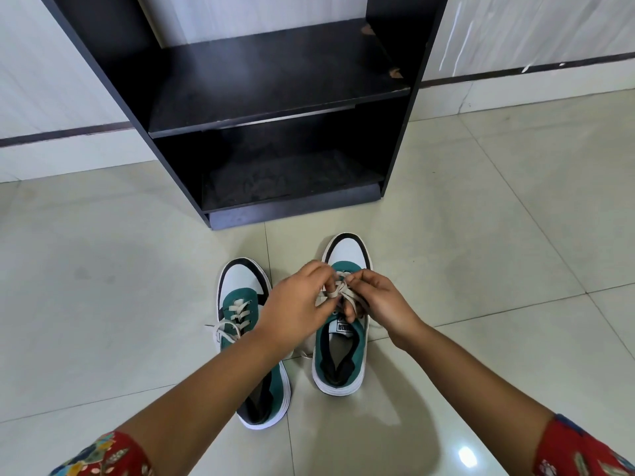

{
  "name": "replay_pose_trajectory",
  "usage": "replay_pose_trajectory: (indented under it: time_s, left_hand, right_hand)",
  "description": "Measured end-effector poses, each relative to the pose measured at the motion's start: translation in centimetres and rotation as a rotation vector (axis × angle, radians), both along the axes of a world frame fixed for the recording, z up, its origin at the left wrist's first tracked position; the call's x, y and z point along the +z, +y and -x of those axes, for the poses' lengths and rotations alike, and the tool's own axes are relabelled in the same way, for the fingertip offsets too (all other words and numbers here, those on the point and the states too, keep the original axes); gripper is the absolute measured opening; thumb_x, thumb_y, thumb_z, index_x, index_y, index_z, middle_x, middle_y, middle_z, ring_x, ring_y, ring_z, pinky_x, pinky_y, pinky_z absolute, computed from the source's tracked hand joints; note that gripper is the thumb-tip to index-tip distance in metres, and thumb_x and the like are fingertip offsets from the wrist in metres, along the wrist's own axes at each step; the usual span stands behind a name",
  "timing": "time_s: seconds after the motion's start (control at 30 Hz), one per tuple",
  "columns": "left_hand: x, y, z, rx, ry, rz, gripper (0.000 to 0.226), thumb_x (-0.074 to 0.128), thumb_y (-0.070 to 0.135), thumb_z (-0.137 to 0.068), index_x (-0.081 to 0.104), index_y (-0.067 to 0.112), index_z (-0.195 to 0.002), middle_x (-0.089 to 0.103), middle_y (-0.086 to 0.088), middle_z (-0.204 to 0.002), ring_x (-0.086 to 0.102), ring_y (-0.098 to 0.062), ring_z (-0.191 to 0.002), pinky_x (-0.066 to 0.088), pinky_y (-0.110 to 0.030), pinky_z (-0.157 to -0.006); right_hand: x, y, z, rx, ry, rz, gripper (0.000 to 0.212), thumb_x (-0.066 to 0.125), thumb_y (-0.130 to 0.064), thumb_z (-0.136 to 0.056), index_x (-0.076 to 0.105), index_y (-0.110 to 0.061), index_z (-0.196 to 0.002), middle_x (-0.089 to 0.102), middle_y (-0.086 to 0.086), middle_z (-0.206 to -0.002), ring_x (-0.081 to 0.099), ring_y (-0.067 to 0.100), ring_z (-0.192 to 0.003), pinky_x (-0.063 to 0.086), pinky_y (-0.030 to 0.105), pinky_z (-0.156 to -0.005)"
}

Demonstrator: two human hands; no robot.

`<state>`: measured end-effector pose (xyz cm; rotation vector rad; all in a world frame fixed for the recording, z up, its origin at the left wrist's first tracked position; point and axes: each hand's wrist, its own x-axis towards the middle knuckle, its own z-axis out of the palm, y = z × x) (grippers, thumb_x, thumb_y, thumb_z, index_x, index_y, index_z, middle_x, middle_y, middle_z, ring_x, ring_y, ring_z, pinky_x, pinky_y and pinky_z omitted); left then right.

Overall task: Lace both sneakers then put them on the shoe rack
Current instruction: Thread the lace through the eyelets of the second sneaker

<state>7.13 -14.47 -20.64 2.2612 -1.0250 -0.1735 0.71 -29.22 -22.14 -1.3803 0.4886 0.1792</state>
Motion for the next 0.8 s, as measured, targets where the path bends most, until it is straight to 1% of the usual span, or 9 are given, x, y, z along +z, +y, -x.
replay_pose_trajectory:
  time_s: [0.07, 0.2, 0.3, 0.37, 0.43, 0.53, 0.63, 0.7, 0.8]
  left_hand:
    - [-0.2, 0.0, -0.1, -0.094, -0.164, -0.005, 0.008, 0.058, 0.013, -0.077, 0.05, 0.017, -0.079, 0.065, 0.006, -0.113, 0.064, -0.014, -0.081, 0.05, -0.025, -0.066]
    - [-1.0, 0.4, -0.5, -0.316, -0.44, -0.04, 0.01, 0.047, 0.011, -0.081, 0.054, 0.014, -0.088, 0.072, -0.003, -0.086, 0.064, -0.021, -0.062, 0.054, -0.029, -0.055]
    - [-1.1, 0.5, -0.5, -0.336, -0.462, -0.068, 0.009, 0.047, 0.008, -0.078, 0.047, 0.015, -0.084, 0.069, -0.005, -0.081, 0.059, -0.023, -0.061, 0.049, -0.028, -0.055]
    - [-0.7, 0.4, -0.2, -0.242, -0.27, -0.051, 0.011, 0.048, 0.007, -0.078, 0.044, 0.016, -0.083, 0.063, -0.005, -0.075, 0.056, -0.025, -0.063, 0.046, -0.03, -0.057]
    - [-0.5, 0.2, 0.1, -0.06, 0.085, -0.015, 0.015, 0.055, 0.008, -0.081, 0.043, 0.017, -0.078, 0.056, 0.0, -0.065, 0.05, -0.018, -0.057, 0.042, -0.031, -0.057]
    - [0.2, -0.6, -0.3, 0.15, 0.618, 0.015, 0.031, 0.064, 0.002, -0.076, 0.041, 0.019, -0.064, 0.043, 0.006, -0.05, 0.037, -0.009, -0.045, 0.033, -0.026, -0.048]
    - [0.9, -0.6, -1.2, 0.296, 1.127, 0.083, 0.035, 0.063, -0.003, -0.076, 0.04, 0.016, -0.061, 0.044, 0.007, -0.038, 0.034, -0.006, -0.034, 0.027, -0.015, -0.037]
    - [1.0, -0.3, -1.6, 0.356, 1.227, 0.133, 0.033, 0.063, -0.003, -0.078, 0.042, 0.015, -0.061, 0.048, 0.002, -0.046, 0.036, -0.005, -0.035, 0.028, -0.016, -0.035]
    - [0.7, -0.1, -1.2, 0.411, 1.261, 0.176, 0.032, 0.064, -0.002, -0.078, 0.045, 0.014, -0.06, 0.053, -0.007, -0.061, 0.037, -0.005, -0.036, 0.03, -0.016, -0.036]
  right_hand:
    - [0.0, -0.2, -0.4, 0.068, 0.027, 0.013, 0.025, 0.042, -0.016, -0.096, 0.058, -0.008, -0.078, 0.058, 0.0, -0.045, 0.051, 0.014, -0.04, 0.042, 0.022, -0.049]
    - [-0.5, -0.4, -0.5, 0.151, 0.068, 0.05, 0.025, 0.044, -0.009, -0.094, 0.064, -0.009, -0.079, 0.051, -0.003, -0.043, 0.046, 0.009, -0.039, 0.039, 0.02, -0.049]
    - [-0.7, -0.1, -0.4, 0.109, 0.079, 0.005, 0.017, 0.043, -0.012, -0.095, 0.059, -0.014, -0.092, 0.048, -0.003, -0.046, 0.044, 0.01, -0.043, 0.037, 0.022, -0.051]
    - [-0.6, 0.1, -0.2, 0.03, 0.071, -0.046, 0.014, 0.041, -0.019, -0.097, 0.051, -0.014, -0.088, 0.049, -0.003, -0.048, 0.044, 0.012, -0.046, 0.035, 0.028, -0.056]
    - [-0.3, 0.4, 0.1, 0.01, 0.022, 0.038, 0.023, 0.042, -0.024, -0.097, 0.047, -0.015, -0.077, 0.049, -0.003, -0.049, 0.044, 0.013, -0.047, 0.036, 0.03, -0.057]
    - [-0.5, 1.1, 1.0, 0.1, -0.148, 0.471, 0.035, 0.043, -0.033, -0.095, 0.046, -0.017, -0.065, 0.048, -0.004, -0.054, 0.044, 0.013, -0.053, 0.041, 0.035, -0.058]
    - [-1.2, 1.2, 2.3, 0.102, -0.254, 0.826, 0.033, 0.042, -0.046, -0.09, 0.055, -0.02, -0.074, 0.056, -0.005, -0.08, 0.051, 0.012, -0.082, 0.045, 0.036, -0.077]
    - [-1.0, 1.1, 3.2, 0.019, -0.229, 0.844, 0.038, 0.044, -0.054, -0.084, 0.064, -0.022, -0.083, 0.056, -0.007, -0.103, 0.046, 0.01, -0.105, 0.039, 0.032, -0.092]
    - [-0.3, 1.4, 4.2, -0.065, -0.23, 0.752, 0.035, 0.058, -0.058, -0.072, 0.067, -0.028, -0.087, 0.054, -0.015, -0.107, 0.044, 0.0, -0.112, 0.036, 0.023, -0.097]
